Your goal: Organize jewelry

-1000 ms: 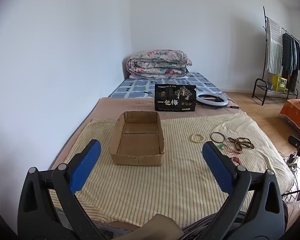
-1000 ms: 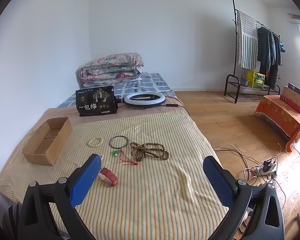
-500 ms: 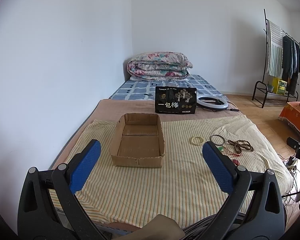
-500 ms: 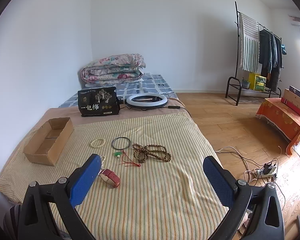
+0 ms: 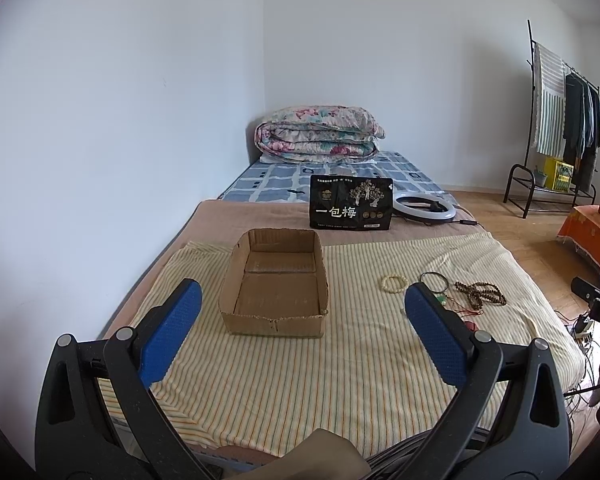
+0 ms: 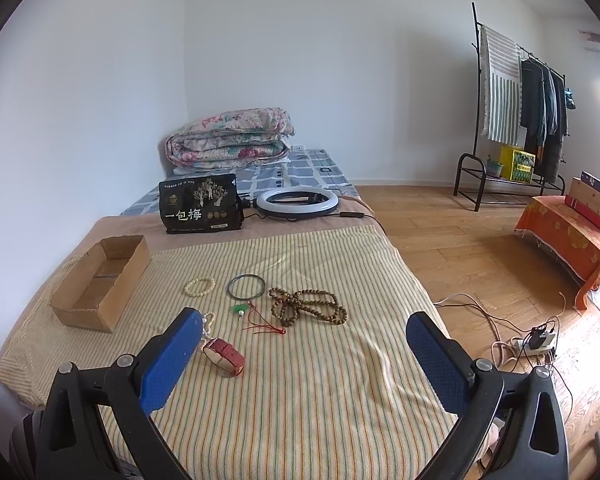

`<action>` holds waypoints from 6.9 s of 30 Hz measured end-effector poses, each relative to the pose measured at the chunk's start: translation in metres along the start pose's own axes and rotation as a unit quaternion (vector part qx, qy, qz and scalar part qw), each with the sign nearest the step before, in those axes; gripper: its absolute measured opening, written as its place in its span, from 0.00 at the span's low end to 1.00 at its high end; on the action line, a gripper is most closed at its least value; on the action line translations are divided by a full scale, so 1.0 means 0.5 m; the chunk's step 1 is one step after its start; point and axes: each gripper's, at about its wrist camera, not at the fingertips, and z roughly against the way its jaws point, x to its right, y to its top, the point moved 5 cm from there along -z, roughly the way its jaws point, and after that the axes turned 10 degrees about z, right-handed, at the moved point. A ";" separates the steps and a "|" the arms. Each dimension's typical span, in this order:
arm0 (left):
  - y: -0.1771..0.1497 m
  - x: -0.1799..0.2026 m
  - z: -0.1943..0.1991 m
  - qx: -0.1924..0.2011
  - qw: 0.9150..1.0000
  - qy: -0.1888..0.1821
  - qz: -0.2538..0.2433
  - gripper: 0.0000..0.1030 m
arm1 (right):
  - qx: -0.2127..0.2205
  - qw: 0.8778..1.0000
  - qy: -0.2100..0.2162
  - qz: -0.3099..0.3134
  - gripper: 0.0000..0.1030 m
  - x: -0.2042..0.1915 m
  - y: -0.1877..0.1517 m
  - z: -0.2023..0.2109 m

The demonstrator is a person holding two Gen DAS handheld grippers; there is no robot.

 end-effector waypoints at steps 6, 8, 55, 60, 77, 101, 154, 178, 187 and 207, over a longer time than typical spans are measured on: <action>0.001 0.001 -0.002 -0.001 1.000 -0.001 0.002 1.00 | -0.002 1.000 0.003 -0.001 1.00 -0.003 -0.002 -0.001; 0.007 0.002 -0.001 0.000 1.000 0.000 0.003 1.00 | -0.002 1.000 0.004 -0.002 1.00 -0.002 -0.001 -0.001; -0.037 -0.010 -0.107 -0.025 1.000 0.008 0.001 1.00 | 0.007 0.999 0.042 0.014 1.00 -0.031 -0.008 -0.077; -0.044 -0.015 -0.148 -0.035 0.999 0.012 -0.002 1.00 | 0.007 0.997 0.069 0.038 1.00 -0.049 -0.012 -0.108; -0.103 0.120 -0.264 -0.085 0.992 -0.053 -0.079 0.95 | -0.089 0.974 0.173 0.119 0.89 -0.137 -0.082 -0.255; -0.269 0.288 -0.535 -0.278 0.946 -0.147 -0.075 0.59 | -0.132 0.962 0.198 0.137 0.79 -0.166 -0.150 -0.361; -0.266 0.289 -0.583 -0.296 0.943 -0.148 -0.026 0.05 | -0.139 0.953 0.235 0.132 0.23 -0.207 -0.144 -0.401; -0.113 0.262 -0.481 -0.226 0.958 -0.177 -0.013 0.05 | -0.098 0.963 0.228 0.105 0.22 -0.183 -0.083 -0.323; -0.074 0.225 -0.454 -0.199 0.965 -0.169 -0.009 0.05 | -0.085 0.964 0.230 0.099 0.22 -0.187 -0.037 -0.306; 0.005 -0.004 -0.456 -0.160 0.981 -0.102 0.026 0.05 | -0.056 0.952 0.258 0.153 0.22 -0.385 0.130 -0.310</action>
